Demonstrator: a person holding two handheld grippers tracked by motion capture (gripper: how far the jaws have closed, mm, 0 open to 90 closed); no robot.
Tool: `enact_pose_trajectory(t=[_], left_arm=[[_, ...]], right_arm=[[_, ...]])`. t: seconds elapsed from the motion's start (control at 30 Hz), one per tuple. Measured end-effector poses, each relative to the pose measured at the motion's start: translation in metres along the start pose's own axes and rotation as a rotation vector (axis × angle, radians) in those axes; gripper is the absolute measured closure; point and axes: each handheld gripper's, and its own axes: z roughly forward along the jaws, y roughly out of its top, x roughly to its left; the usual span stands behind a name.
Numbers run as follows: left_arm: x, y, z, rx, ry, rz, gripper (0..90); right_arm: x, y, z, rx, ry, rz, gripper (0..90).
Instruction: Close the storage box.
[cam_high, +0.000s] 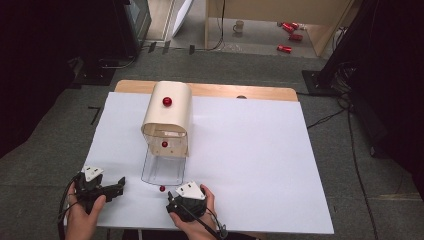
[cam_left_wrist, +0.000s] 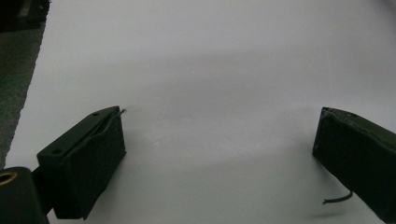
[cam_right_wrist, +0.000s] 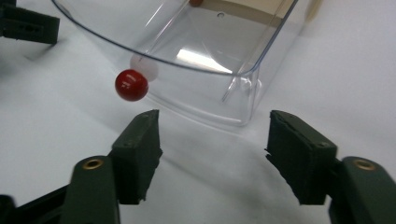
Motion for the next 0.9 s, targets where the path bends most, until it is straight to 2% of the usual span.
enact_pose_trajectory(t=[0.17,0.3,0.37,0.5,0.7,0.9], left_arm=[[0.000,0.000,0.000,0.000,0.000,0.000,2.3],[0.000,0.000,0.000,0.000,0.000,0.000,2.3],[0.000,0.000,0.000,0.000,0.000,0.000,2.3],[0.000,0.000,0.000,0.000,0.000,0.000,2.3],[0.000,0.000,0.000,0.000,0.000,0.000,2.3],[0.000,0.000,0.000,0.000,0.000,0.000,2.3]], right_arm=[[0.001,-0.001,-0.002,-0.016,0.022,0.013,49.3],[0.000,-0.002,-0.003,-0.021,0.010,0.034,58.4],[0.000,-0.003,-0.003,-0.022,0.008,0.049,59.5],[0.004,-0.006,-0.005,-0.028,0.010,0.030,62.3],[0.012,-0.004,-0.002,-0.031,0.052,0.006,67.6],[0.021,0.000,0.003,-0.036,0.071,-0.020,70.1]])
